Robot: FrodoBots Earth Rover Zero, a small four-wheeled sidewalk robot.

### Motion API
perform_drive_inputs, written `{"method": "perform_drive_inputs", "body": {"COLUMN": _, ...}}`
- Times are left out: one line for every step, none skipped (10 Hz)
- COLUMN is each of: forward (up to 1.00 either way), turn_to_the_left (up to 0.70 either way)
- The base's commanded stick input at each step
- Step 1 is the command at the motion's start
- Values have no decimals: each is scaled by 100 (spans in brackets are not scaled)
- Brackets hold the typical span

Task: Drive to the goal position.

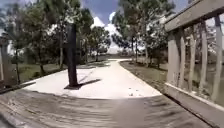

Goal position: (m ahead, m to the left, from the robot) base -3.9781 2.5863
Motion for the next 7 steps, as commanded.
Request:
{"method": "perform_drive_inputs", "body": {"forward": 85, "turn_to_the_left": 0}}
{"method": "perform_drive_inputs", "body": {"forward": 59, "turn_to_the_left": 0}}
{"method": "perform_drive_inputs", "body": {"forward": 12, "turn_to_the_left": 0}}
{"method": "perform_drive_inputs", "body": {"forward": 0, "turn_to_the_left": 0}}
{"method": "perform_drive_inputs", "body": {"forward": 0, "turn_to_the_left": 0}}
{"method": "perform_drive_inputs", "body": {"forward": 0, "turn_to_the_left": 0}}
{"method": "perform_drive_inputs", "body": {"forward": 0, "turn_to_the_left": -41}}
